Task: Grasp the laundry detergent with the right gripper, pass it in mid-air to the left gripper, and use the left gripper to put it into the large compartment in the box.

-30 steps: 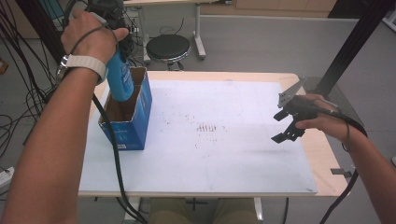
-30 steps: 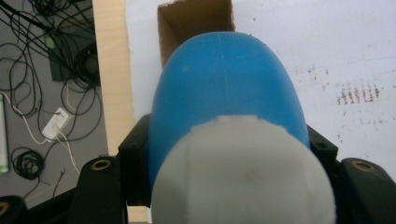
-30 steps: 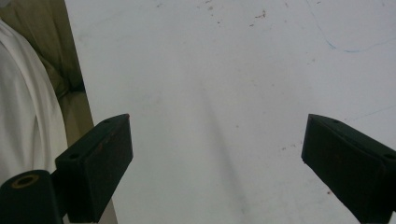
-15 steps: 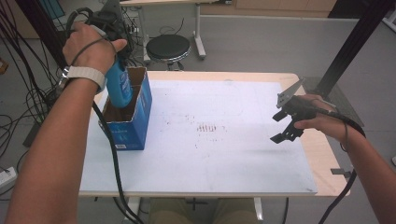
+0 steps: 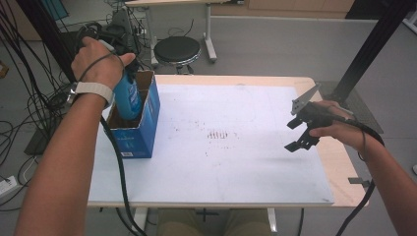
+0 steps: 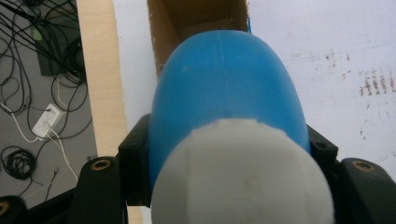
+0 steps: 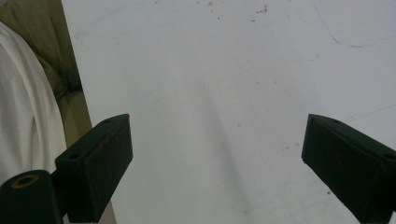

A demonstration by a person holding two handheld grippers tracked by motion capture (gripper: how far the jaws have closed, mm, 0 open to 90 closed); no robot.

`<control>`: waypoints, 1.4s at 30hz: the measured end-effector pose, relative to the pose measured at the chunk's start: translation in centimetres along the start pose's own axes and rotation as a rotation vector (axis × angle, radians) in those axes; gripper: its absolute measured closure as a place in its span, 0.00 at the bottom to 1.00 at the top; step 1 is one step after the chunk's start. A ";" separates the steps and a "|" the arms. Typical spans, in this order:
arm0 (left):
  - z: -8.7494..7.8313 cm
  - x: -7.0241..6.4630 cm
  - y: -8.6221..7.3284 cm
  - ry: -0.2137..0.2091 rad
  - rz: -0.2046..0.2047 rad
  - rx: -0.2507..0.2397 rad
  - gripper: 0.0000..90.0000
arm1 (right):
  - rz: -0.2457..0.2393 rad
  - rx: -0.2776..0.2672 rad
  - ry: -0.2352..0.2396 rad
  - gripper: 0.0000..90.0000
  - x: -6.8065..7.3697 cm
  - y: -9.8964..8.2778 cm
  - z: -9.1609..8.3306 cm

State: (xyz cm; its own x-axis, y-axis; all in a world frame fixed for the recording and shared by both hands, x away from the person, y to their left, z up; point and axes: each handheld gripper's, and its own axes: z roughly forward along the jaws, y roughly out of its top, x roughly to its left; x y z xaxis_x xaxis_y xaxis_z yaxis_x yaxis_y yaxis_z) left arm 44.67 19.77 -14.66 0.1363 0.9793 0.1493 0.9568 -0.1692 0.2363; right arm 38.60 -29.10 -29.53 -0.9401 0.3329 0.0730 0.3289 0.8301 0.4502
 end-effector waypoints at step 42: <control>9.6 0.2 -2.3 0.000 0.039 0.010 0.42 | 0.033 0.013 0.013 0.10 0.1 -0.4 1.2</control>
State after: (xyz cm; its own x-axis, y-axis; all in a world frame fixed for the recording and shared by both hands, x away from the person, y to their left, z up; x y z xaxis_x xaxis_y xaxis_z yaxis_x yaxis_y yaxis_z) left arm 45.00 21.40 -24.33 0.1741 0.9719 0.1582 0.9532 -0.2066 0.2208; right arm 38.52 -28.89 -30.73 -0.9298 0.3545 0.0992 0.3609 0.8244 0.4360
